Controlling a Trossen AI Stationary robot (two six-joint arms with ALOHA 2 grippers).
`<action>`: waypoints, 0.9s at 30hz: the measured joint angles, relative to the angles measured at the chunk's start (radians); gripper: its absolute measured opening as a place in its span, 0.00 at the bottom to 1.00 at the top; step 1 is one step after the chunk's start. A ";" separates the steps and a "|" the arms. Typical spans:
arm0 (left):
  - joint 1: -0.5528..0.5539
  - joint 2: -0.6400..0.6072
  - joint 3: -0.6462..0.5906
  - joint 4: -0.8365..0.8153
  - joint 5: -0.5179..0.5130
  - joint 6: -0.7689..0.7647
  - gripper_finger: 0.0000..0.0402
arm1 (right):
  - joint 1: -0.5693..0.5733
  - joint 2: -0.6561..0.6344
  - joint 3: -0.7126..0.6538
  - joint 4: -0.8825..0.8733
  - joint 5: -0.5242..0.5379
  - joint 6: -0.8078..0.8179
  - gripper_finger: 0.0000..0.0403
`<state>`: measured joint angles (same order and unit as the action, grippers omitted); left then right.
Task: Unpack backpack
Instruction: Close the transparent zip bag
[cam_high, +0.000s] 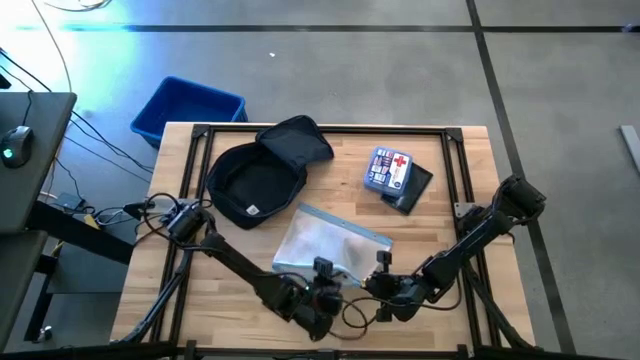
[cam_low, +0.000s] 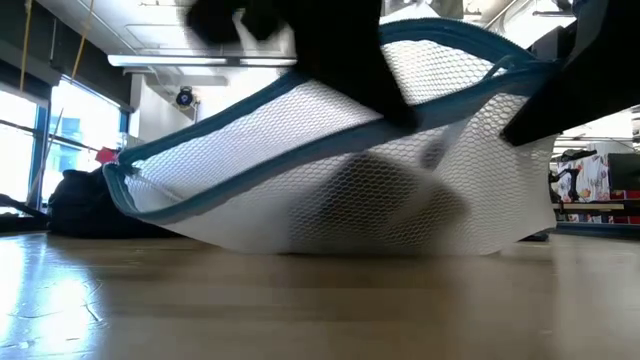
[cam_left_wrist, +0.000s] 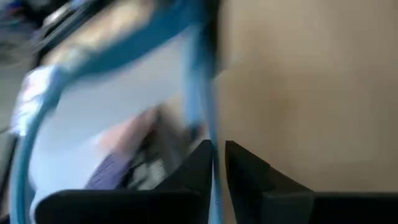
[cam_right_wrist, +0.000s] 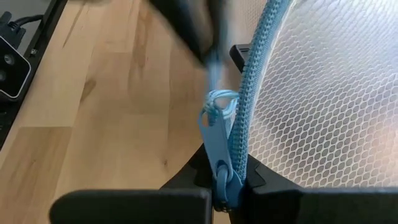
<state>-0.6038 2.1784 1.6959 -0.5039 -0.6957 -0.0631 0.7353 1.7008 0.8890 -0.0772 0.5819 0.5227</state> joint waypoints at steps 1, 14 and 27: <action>-0.007 -0.001 0.030 -0.010 0.047 0.004 0.04 | 0.000 0.000 0.000 0.000 0.000 -0.004 0.00; 0.045 0.048 0.100 -0.134 -0.037 -0.159 0.03 | -0.002 0.000 0.000 0.000 -0.002 -0.005 0.00; 0.062 0.119 0.099 0.016 -0.088 -0.116 0.28 | -0.002 0.000 0.000 -0.003 -0.003 -0.007 0.00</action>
<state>-0.5415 2.2978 1.7950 -0.4874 -0.7834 -0.1787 0.7334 1.7012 0.8890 -0.0803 0.5793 0.5159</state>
